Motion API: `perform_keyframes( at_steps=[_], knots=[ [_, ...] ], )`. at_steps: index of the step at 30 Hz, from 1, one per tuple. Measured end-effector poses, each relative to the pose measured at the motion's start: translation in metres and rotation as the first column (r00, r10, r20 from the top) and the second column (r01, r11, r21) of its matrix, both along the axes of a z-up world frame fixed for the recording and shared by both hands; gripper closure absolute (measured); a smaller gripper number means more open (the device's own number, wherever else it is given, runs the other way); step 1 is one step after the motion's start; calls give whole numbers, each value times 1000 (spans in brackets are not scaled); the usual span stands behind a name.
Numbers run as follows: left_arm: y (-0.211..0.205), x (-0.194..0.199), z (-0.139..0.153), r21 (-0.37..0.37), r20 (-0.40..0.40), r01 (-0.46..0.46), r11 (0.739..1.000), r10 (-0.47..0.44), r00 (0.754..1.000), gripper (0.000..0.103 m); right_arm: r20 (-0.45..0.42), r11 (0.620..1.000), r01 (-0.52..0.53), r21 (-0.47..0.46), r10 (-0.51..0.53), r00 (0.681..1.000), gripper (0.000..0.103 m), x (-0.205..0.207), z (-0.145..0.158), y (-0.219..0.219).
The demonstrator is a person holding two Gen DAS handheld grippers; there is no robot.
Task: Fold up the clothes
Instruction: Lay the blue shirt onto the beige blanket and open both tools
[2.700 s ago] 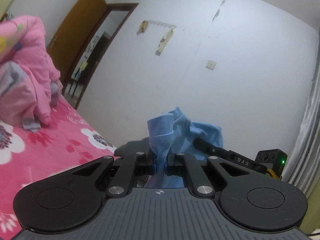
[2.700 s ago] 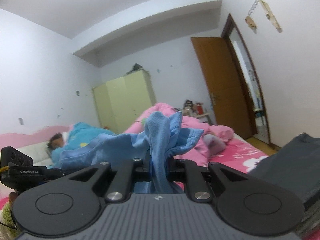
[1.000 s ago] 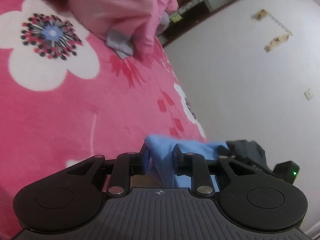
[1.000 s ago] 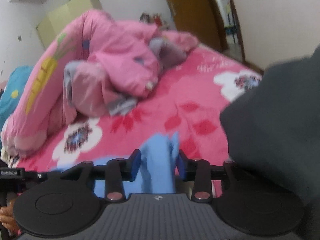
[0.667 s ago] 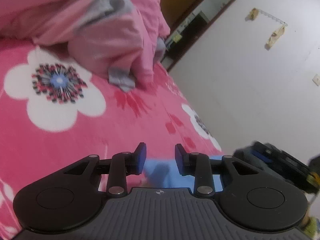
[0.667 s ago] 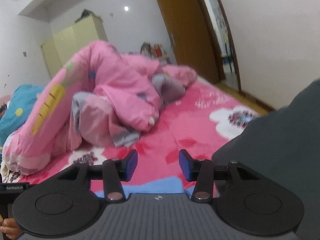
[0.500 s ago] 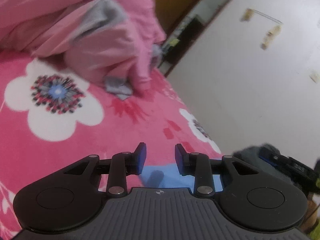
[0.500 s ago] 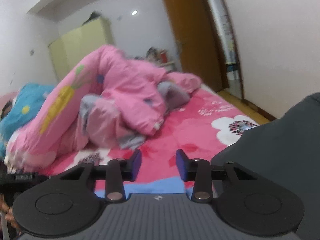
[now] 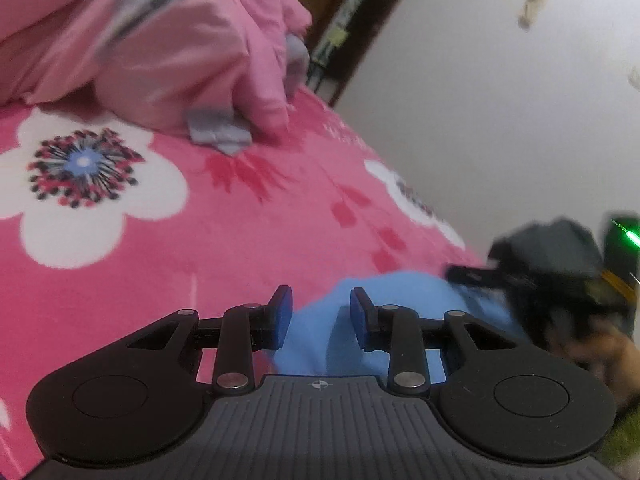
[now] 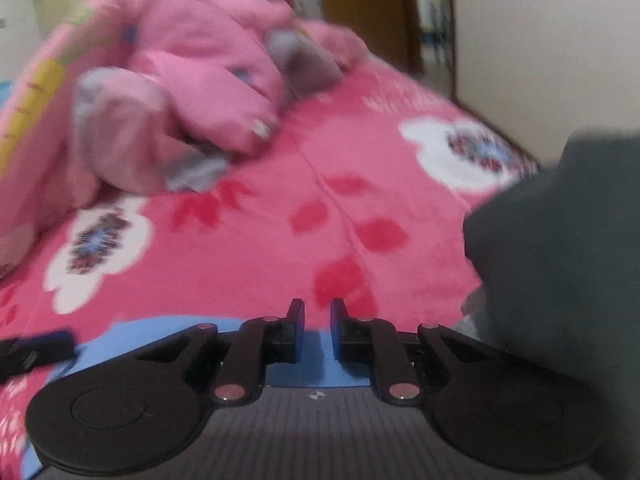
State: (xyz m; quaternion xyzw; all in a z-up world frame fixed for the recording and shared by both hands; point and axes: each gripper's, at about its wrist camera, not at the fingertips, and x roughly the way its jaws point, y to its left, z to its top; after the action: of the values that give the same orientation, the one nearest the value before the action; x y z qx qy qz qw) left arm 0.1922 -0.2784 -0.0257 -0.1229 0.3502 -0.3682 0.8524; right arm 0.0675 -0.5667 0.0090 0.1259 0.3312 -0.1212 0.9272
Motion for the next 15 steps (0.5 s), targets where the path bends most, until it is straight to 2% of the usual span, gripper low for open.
perform_keyframes(
  at_steps=[3,5,7,9,12,14,15],
  knots=[
    [13,-12,17,-29,45,-2,1000,3,999,72,136,997,-45,-66,54,989,86,-59,44,20],
    [19,-33,31,-37,99,52,998,-48,994,71,201,992,-39,-124,64,977,78,-106,68,32],
    [17,-58,43,-21,159,139,990,-134,978,69,234,986,-23,-167,63,970,76,-140,80,39],
    [12,-91,52,19,224,251,968,-249,942,68,227,982,-34,-184,76,971,76,-170,78,49],
    [0,-141,54,102,291,390,915,-402,868,68,197,981,-77,-176,112,974,76,-198,62,63],
    [-6,-165,45,151,279,453,879,-478,833,68,165,988,-78,-133,100,981,76,-212,36,65],
    [-8,-171,37,181,254,469,865,-501,827,68,134,992,-59,-109,74,988,76,-219,20,63]
  ],
)
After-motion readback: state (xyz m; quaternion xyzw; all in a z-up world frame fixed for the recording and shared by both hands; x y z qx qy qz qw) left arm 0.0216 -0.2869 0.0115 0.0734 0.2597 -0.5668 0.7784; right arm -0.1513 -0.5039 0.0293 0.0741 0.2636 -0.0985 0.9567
